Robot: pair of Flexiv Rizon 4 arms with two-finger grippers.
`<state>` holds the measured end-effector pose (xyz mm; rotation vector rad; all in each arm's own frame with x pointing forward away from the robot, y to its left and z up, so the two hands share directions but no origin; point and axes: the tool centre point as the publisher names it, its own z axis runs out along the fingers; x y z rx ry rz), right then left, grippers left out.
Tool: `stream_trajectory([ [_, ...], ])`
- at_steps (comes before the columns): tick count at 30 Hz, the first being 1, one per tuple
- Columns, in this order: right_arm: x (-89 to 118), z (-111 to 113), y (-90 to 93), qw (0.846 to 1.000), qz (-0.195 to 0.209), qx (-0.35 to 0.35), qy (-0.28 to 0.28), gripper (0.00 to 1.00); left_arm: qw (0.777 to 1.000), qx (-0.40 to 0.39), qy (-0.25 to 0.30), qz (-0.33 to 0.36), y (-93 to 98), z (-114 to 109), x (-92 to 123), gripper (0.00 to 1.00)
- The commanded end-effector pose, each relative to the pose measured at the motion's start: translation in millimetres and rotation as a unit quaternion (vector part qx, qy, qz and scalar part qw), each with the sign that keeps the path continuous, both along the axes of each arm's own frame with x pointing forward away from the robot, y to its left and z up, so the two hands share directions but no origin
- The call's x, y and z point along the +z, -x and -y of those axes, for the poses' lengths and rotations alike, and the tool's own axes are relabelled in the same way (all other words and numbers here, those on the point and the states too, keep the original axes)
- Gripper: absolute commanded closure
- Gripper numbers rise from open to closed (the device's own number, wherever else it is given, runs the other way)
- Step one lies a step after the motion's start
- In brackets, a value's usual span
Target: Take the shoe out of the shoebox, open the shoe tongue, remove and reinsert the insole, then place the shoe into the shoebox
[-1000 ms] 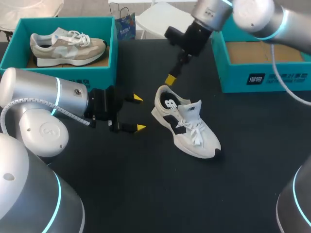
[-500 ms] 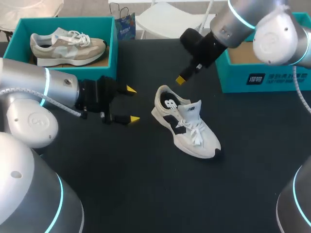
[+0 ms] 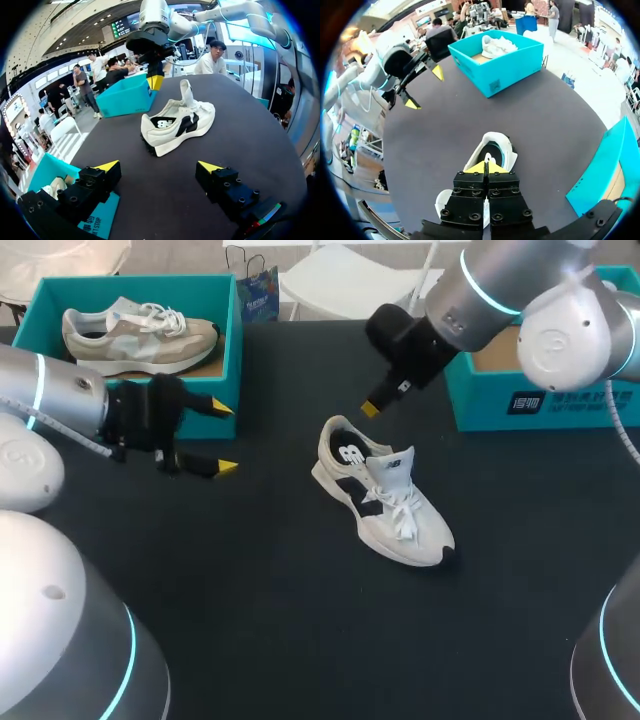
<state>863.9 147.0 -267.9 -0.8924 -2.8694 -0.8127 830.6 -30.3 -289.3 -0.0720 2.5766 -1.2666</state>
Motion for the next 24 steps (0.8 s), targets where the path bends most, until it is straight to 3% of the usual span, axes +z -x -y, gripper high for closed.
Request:
stream_trajectory([
  [1,-18.8,-0.7,-0.8,0.999,-0.007,-0.008,0.039,1.0,1.0,0.003,-0.003,0.001,5.1,-1.8,3.1,0.0],
  [6,-43.9,4.1,2.4,0.993,-0.016,-0.022,0.117,1.0,1.0,0.003,-0.003,0.001,5.1,-1.8,3.1,0.0],
  [19,-56.5,-3.2,20.1,0.983,0.02,-0.077,0.168,1.0,1.0,0.003,-0.003,0.001,5.1,-1.8,3.1,0.0],
  [24,-66.0,4.7,23.1,0.979,0.023,-0.092,0.18,1.0,1.0,0.003,-0.003,0.001,5.1,-1.8,3.1,0.0],
])
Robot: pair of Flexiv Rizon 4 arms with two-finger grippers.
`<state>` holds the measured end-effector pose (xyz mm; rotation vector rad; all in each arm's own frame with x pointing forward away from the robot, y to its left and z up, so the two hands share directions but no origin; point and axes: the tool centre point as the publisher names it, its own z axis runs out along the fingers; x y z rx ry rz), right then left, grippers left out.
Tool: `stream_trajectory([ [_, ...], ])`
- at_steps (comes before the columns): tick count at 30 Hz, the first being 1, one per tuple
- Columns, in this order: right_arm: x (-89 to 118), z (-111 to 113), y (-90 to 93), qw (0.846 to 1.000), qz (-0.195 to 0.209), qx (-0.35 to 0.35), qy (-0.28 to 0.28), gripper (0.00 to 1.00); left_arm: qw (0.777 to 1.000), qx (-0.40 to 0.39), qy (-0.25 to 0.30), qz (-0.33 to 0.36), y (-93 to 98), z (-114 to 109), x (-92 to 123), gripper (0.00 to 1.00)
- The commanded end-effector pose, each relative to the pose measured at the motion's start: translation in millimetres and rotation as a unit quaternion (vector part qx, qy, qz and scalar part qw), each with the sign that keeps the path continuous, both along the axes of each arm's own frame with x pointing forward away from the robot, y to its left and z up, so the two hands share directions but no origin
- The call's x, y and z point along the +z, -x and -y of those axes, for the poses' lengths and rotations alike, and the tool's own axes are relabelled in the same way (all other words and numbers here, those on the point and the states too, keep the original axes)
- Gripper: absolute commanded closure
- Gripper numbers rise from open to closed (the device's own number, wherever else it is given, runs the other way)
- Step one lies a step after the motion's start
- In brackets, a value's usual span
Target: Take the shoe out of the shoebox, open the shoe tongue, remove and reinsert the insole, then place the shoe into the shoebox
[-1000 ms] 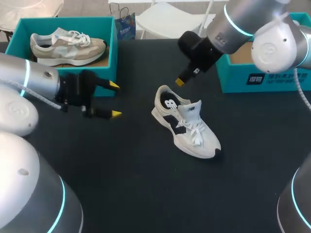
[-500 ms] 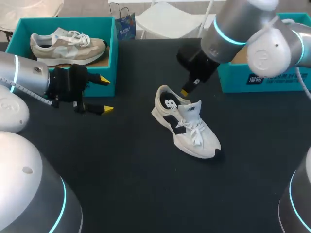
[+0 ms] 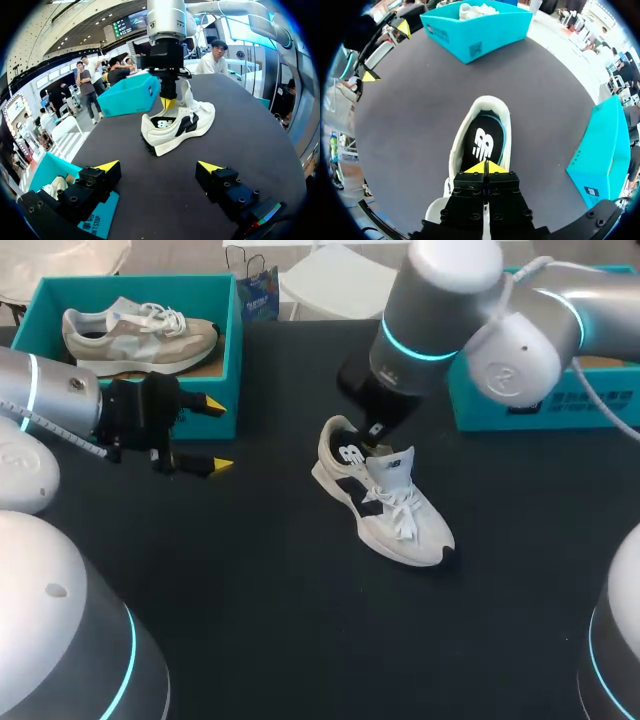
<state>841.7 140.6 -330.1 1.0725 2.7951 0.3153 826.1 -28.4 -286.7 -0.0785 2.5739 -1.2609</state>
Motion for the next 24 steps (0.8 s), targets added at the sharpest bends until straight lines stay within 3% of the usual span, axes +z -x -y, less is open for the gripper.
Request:
stream_trajectory([
  [1,-4.6,-1.3,0.6,1.0,0.009,-0.01,0.012,1.0,1.0,0.0,-0.002,0.0,0.6,0.1,0.5,0.0],
  [12,-30.7,4.9,-8.5,1.0,-0.016,0.008,0.026,1.0,1.0,0.0,-0.002,0.0,0.6,0.1,0.5,0.0],
  [24,-64.2,-19.0,-12.1,0.998,-0.046,0.04,0.021,1.0,1.0,0.0,-0.002,0.0,0.6,0.1,0.5,0.0],
])
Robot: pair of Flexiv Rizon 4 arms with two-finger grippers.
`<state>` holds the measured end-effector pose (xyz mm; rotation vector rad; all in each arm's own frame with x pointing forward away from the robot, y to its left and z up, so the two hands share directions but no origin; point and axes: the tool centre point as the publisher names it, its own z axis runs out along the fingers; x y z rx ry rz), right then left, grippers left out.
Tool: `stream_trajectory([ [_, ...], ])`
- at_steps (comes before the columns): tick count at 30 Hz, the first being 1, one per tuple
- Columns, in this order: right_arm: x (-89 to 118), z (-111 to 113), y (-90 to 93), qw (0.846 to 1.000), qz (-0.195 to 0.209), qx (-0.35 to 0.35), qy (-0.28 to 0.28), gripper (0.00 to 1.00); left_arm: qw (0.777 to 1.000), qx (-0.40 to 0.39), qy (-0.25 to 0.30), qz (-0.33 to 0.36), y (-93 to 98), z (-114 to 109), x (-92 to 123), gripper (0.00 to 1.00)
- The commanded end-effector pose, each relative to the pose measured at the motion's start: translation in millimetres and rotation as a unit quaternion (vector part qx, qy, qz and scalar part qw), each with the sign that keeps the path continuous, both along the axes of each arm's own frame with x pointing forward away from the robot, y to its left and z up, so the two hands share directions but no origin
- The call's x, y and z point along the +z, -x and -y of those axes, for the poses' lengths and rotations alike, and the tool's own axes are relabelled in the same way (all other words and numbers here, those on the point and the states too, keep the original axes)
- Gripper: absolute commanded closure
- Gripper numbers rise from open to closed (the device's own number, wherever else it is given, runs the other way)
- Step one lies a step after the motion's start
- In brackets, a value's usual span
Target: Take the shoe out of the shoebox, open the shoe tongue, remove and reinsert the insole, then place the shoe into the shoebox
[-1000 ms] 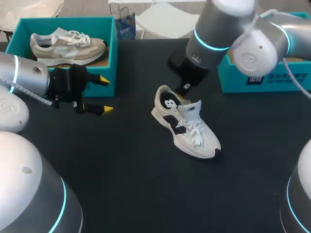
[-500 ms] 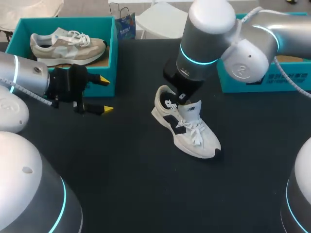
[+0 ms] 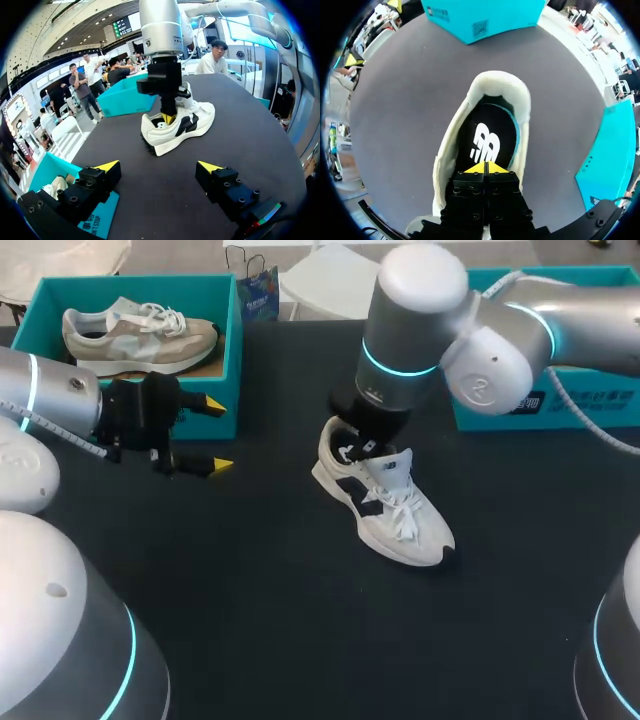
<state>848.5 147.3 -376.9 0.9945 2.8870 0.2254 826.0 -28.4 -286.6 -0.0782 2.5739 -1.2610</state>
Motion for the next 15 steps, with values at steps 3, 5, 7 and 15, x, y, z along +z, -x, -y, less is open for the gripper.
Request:
stream_trajectory([
  [3,-26.5,-13.2,-1.7,1.0,-0.024,0.01,0.002,1.0,1.0,0.0,-0.002,0.0,0.5,0.1,0.4,0.0],
  [5,-21.4,-14.5,-1.1,1.0,-0.018,0.01,0.009,1.0,1.0,0.0,-0.002,0.0,0.5,0.1,0.4,0.0],
  [7,-13.0,-13.6,-1.7,1.0,-0.008,0.009,0.015,1.0,1.0,0.0,-0.002,0.0,0.5,0.1,0.4,0.0],
  [15,1.6,-16.1,-21.3,0.999,0.022,0.026,0.021,1.0,1.0,0.0,-0.002,0.0,0.5,0.1,0.4,0.0],
])
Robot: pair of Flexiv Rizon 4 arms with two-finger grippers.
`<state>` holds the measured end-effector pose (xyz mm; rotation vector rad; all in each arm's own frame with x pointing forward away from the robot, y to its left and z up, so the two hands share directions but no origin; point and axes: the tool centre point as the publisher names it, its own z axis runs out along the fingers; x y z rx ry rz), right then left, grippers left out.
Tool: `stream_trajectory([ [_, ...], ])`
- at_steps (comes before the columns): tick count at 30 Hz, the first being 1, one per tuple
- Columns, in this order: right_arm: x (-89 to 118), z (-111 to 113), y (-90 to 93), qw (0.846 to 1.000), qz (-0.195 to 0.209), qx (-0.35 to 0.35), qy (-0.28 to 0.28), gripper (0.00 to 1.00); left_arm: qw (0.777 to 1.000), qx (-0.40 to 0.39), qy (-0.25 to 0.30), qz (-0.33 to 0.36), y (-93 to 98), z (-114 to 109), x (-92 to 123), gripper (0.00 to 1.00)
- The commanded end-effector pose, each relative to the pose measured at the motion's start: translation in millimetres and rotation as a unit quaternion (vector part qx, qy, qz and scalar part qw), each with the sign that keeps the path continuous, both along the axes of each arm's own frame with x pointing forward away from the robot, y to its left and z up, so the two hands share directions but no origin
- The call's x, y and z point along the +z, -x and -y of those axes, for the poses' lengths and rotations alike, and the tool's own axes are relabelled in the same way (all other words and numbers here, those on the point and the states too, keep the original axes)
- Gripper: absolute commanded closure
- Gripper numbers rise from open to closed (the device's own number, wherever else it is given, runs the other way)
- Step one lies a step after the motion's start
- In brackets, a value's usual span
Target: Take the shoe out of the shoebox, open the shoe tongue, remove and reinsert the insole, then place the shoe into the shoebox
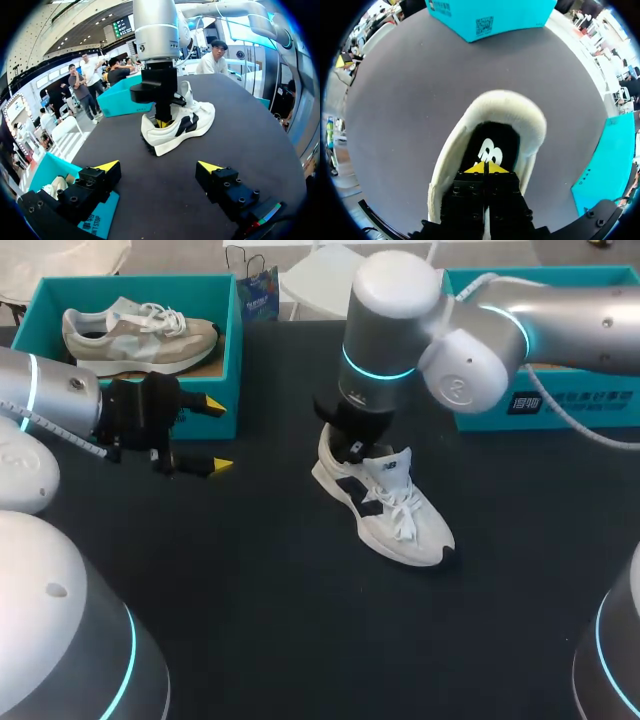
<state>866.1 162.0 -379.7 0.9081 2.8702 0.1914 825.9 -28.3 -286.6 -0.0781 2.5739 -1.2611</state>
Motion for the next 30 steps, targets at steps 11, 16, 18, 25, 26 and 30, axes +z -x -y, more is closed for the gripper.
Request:
stream_trajectory([
  [11,-29.4,-11.5,-17.9,0.999,-0.03,0.022,0.004,1.0,1.0,0.0,-0.002,0.0,0.4,0.1,0.4,0.0],
  [16,-28.6,-6.5,-9.7,0.999,-0.043,0.02,0.009,1.0,1.0,0.0,-0.002,0.0,0.4,0.1,0.4,0.0],
  [18,-24.1,-5.4,-7.8,0.999,-0.045,0.019,0.011,1.0,1.0,0.0,-0.002,0.0,0.4,0.1,0.4,0.0],
  [25,25.8,7.5,6.2,0.997,-0.058,-0.001,0.041,1.0,1.0,0.0,-0.002,0.0,0.4,0.1,0.4,0.0],
  [26,29.1,8.4,7.5,0.997,-0.056,-0.001,0.047,1.0,1.0,0.0,-0.002,0.0,0.4,0.1,0.4,0.0],
  [30,43.7,18.6,15.5,0.995,-0.072,-0.012,0.063,1.0,1.0,0.0,-0.002,0.0,0.4,0.1,0.4,0.0],
])
